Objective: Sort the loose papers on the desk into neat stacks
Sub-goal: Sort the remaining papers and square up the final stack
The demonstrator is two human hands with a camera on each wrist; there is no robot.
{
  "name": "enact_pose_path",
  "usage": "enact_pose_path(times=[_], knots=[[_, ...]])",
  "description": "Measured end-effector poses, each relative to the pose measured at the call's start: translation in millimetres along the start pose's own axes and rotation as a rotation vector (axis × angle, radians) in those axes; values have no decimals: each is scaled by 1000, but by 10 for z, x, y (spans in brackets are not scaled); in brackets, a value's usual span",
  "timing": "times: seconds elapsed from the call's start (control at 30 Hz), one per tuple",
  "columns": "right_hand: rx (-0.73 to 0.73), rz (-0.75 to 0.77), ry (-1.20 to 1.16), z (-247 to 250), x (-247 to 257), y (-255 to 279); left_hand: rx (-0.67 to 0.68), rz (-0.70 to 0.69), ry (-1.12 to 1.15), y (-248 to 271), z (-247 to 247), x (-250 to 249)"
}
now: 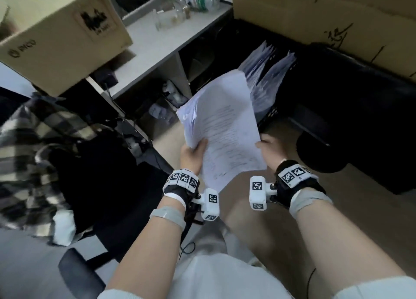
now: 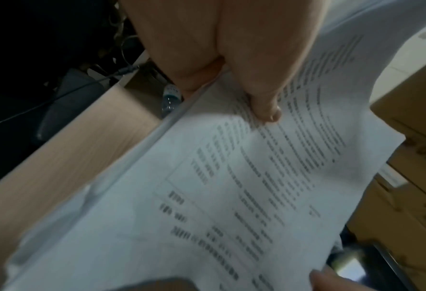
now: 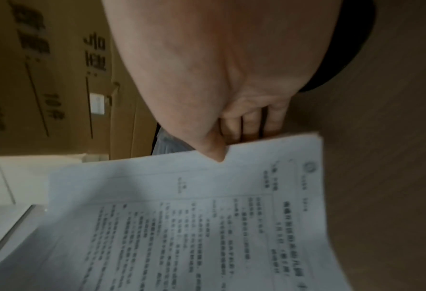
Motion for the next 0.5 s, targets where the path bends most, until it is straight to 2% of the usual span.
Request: enact_pose_path(times=[0.1,0.23,0.4,0.5], knots=[[80,42,83,-348,277,-300,-140,-18,16,-368,303,-130],[68,40,51,-633,765,-731,-257,-75,71,-923,500,-374],[132,57,-85,-911,1319,-1232,-210,-145,-33,-1601,402,-669],[86,44,-108,-915,1483,-1515,-178,-189,-72,-1910,221,-741]])
Point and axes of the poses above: each hand's wrist, its own y-axis away from the middle knuckle, its own z-axis out of the back of the hand, x = y × z, the point moved 5 cm from there along -y, towards the middle knuckle, and after that the axes turned 10 degrees about y, right-handed, at the moved point
